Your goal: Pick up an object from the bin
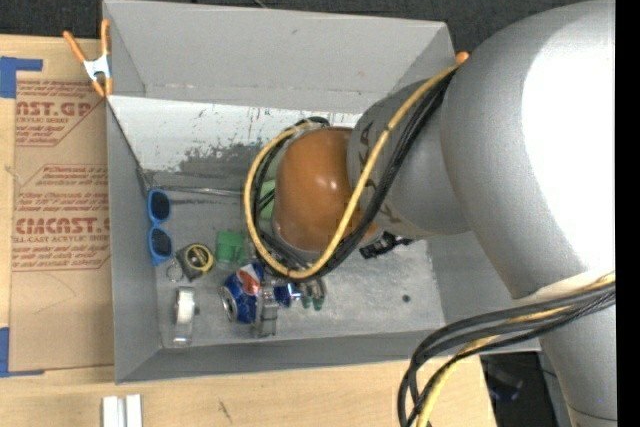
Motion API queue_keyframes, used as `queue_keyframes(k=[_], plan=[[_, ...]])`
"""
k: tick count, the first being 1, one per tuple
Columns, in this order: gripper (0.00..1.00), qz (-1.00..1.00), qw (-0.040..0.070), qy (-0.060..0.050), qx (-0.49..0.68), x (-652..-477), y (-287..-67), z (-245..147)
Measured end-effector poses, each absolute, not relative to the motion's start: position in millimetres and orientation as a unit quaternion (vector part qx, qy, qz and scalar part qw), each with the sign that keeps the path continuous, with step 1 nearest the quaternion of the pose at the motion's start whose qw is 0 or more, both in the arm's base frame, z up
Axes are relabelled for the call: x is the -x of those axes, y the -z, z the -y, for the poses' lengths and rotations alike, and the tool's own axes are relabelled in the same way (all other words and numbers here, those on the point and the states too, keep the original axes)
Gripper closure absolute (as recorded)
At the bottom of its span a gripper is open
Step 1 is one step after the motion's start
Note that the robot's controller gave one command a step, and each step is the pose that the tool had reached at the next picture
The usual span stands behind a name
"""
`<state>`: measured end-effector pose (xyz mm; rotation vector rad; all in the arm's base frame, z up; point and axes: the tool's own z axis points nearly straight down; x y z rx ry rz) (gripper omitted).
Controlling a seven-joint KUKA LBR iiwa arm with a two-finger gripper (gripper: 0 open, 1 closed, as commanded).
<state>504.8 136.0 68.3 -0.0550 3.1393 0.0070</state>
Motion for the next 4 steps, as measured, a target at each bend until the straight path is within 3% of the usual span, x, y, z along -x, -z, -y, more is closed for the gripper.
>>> queue_keyframes(k=[2, 3, 4], plan=[[0.00, -1.000, 0.001, -0.003, 0.017, -505.0, -69, -137], [1.00, -1.000, 0.002, -0.003, 0.017, -505.6, -70, -137], [1.00, -1.000, 0.004, -0.002, 0.018, -507.4, -179, -138]])
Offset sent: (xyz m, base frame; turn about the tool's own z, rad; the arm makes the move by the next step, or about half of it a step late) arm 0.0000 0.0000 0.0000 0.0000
